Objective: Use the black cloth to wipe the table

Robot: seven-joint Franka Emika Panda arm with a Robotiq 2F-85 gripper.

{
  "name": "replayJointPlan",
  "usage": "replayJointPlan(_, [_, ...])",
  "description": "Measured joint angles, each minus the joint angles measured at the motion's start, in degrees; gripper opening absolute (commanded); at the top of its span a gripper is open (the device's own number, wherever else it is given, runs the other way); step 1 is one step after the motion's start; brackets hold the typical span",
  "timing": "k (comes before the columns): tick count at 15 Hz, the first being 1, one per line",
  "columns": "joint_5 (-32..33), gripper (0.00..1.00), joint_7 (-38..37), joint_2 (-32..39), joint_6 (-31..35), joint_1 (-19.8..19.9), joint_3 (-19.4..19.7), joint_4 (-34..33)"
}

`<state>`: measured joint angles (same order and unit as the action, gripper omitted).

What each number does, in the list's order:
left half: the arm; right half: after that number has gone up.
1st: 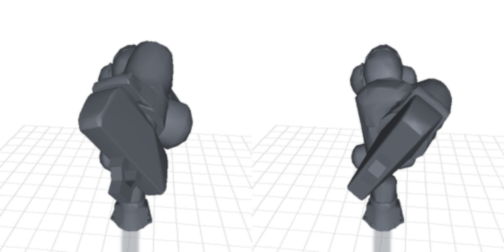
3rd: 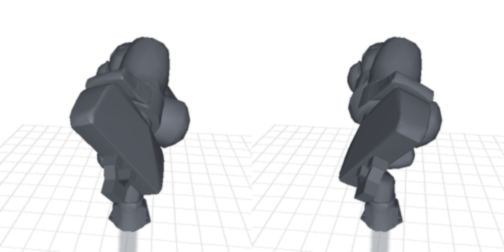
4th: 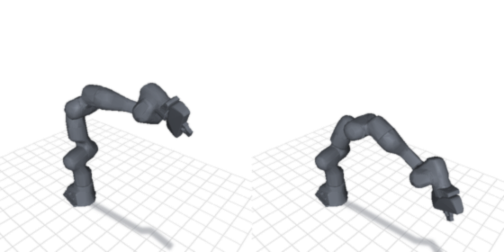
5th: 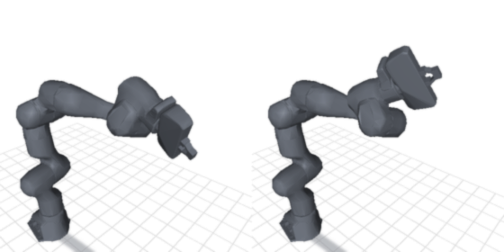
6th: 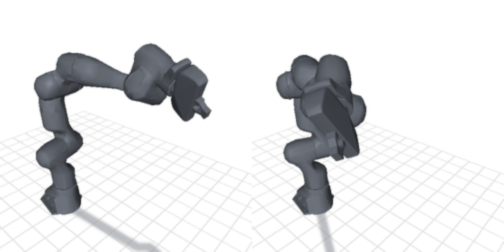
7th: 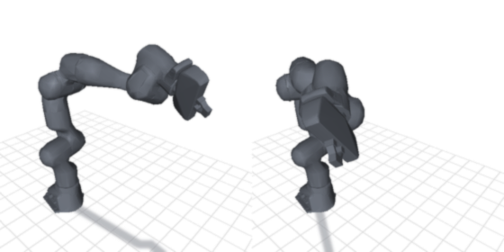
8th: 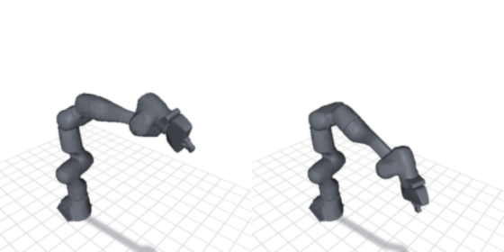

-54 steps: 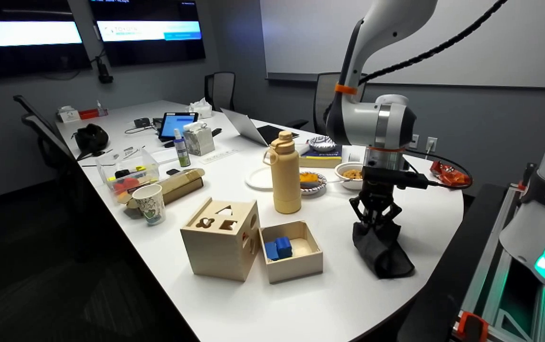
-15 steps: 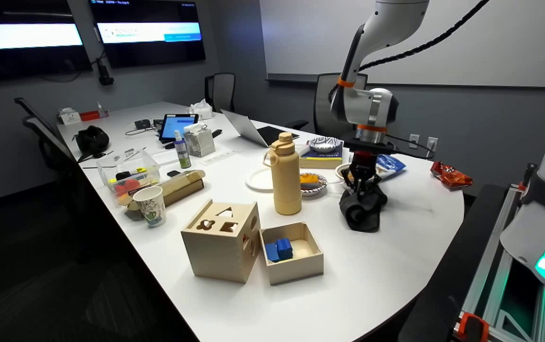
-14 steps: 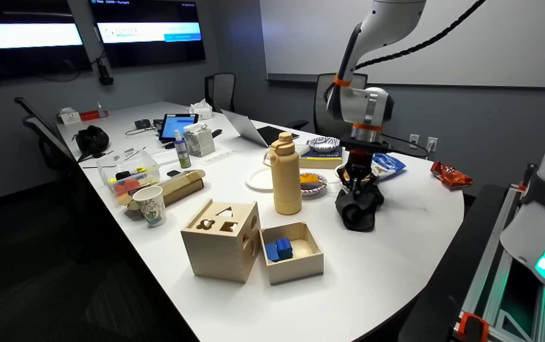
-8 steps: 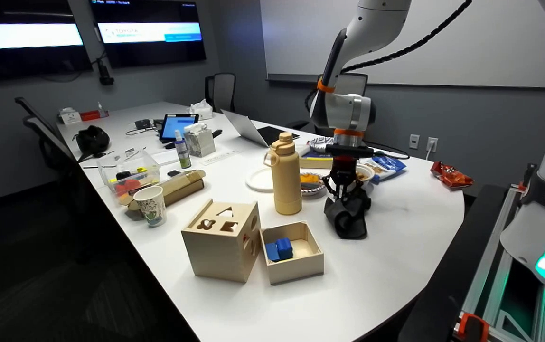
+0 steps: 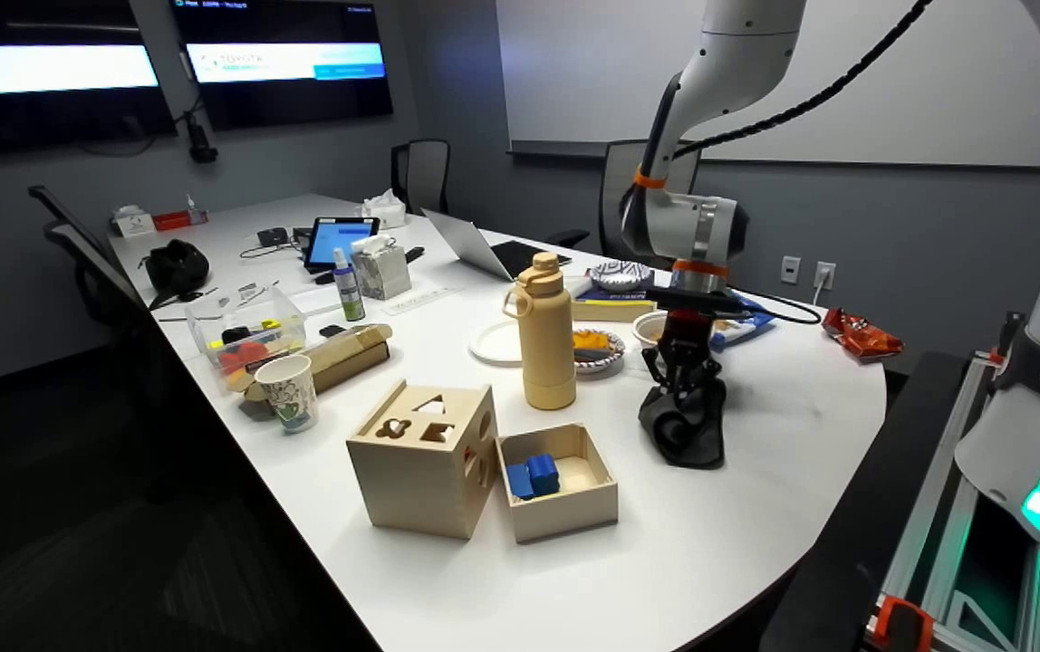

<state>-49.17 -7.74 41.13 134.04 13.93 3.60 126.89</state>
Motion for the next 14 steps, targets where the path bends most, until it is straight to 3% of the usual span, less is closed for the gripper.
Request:
replayJointPlan(8, [-14.57,0.02,5.03,-1.88,0.55,4.21,5.55,5.89])
replayJointPlan(14, [-18.98,0.02,5.79,-3.64,5.32,4.31,9.77,8.20])
